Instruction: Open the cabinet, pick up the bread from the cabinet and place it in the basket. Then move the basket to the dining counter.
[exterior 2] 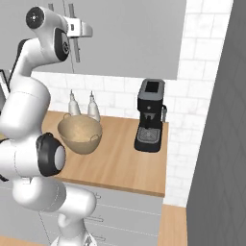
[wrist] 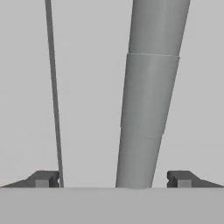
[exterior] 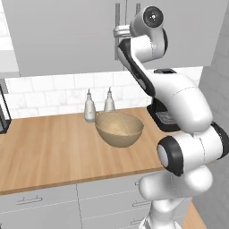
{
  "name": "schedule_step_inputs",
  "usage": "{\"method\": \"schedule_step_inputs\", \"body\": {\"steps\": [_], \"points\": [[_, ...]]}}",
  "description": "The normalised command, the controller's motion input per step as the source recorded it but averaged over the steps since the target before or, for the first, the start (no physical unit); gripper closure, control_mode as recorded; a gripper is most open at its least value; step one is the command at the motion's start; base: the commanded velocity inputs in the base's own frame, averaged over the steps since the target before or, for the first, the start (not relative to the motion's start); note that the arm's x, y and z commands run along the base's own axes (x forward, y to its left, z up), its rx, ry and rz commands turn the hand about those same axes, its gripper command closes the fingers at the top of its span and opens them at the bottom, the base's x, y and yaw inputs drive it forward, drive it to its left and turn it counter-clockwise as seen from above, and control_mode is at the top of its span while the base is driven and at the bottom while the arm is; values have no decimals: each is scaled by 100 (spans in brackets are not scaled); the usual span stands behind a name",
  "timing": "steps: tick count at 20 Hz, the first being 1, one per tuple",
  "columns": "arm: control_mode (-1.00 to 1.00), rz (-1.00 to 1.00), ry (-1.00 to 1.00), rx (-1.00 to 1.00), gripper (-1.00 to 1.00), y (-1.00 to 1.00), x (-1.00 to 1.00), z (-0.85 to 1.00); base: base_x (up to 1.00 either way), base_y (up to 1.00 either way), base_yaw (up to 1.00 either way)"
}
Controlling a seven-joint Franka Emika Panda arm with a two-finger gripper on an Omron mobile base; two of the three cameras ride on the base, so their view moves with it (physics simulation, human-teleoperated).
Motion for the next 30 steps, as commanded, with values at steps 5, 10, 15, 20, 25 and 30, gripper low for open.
{"method": "schedule_step_inputs", "body": {"steps": [5,10,15,20,25,30], "points": [[-100,4,-1,0,100,0,12,-4,0,0,0],[-100,2,0,0,100,0,9,0,0,0,0],[-100,0,0,0,100,-3,-11,-8,0,0,0],[-100,0,-1,10,100,-40,-88,-16,0,0,0],[-100,1,-3,15,100,-73,-100,-8,0,0,0],[-100,8,13,15,100,-85,-100,0,0,0,0]]}}
